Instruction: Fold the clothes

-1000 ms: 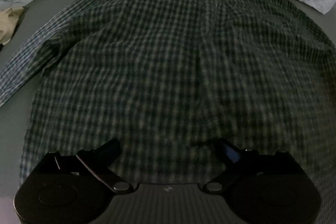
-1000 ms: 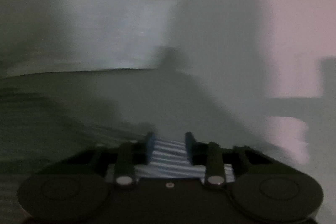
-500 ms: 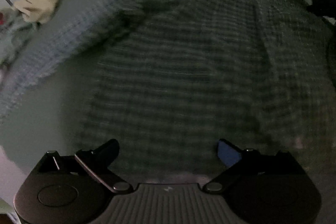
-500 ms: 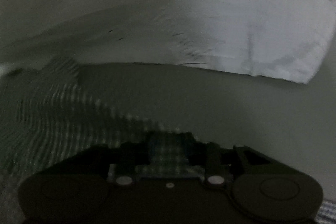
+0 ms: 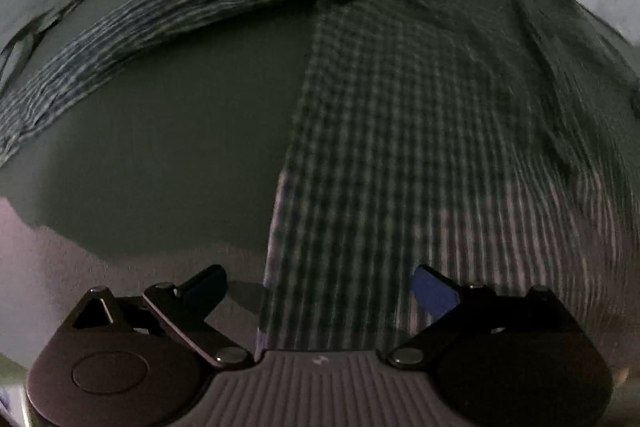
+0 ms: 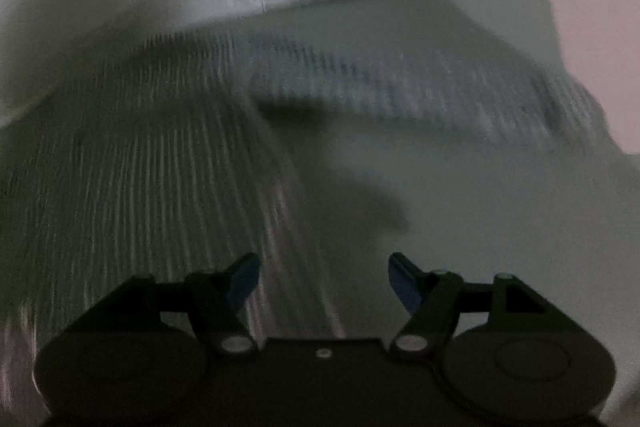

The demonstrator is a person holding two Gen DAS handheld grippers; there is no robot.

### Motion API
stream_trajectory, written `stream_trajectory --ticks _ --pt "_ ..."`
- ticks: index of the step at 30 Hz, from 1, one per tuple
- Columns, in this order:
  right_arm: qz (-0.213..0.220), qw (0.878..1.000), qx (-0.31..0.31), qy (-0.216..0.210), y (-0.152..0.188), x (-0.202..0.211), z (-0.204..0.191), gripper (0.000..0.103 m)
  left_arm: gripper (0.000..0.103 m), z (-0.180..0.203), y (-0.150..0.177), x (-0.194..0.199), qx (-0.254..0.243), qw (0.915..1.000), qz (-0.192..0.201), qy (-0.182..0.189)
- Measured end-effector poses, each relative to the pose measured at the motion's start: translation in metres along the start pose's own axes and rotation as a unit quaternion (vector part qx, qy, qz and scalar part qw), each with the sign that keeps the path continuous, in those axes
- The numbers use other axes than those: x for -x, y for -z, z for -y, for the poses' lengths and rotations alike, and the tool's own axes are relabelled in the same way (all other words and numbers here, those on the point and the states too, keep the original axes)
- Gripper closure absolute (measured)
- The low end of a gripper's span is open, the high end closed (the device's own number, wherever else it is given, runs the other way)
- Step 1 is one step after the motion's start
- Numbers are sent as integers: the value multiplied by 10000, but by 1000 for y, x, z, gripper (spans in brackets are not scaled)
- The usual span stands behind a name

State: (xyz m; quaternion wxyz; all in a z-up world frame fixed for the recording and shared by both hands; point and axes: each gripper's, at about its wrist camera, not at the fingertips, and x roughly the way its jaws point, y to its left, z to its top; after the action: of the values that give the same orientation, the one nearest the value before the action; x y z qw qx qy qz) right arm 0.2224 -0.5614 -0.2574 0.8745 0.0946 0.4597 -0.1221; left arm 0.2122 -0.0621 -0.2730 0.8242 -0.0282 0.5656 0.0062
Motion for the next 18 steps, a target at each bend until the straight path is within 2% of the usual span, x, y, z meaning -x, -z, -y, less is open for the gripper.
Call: stream_trajectory --ticks 2,4,6,7,8,9,10,11,13,16,18 --pt "-223 9996 83 126 25 10 -1 28 5 7 7 2 -238 9996 136 -56" --pt "-288 9984 264 405 47 15 -3 28 6 6 11 2 -129 9995 263 -108" --pt "-262 9981 194 517 59 15 -1 29 14 8 14 3 25 9987 452 -215" --pt "-195 9988 3 455 63 16 2 32 25 6 15 6 76 9982 546 -248" --pt "-136 9989 -150 432 67 18 5 40 44 4 17 9 112 9976 636 -267" --pt "-89 9985 -228 482 67 19 6 73 55 4 17 12 135 9971 691 -290" --pt "-61 9983 -292 503 66 21 6 102 83 6 17 15 136 9968 681 -392" --pt "-71 9984 -329 465 63 23 6 102 100 9 18 19 130 9964 647 -531" --pt "15 9984 -378 415 58 32 5 103 102 8 20 27 147 9960 662 -586" --pt "188 9976 -444 499 52 60 8 103 102 0 23 37 468 9957 662 -447" --pt "53 9972 -431 607 58 65 11 102 101 -4 27 32 618 9952 593 -483"
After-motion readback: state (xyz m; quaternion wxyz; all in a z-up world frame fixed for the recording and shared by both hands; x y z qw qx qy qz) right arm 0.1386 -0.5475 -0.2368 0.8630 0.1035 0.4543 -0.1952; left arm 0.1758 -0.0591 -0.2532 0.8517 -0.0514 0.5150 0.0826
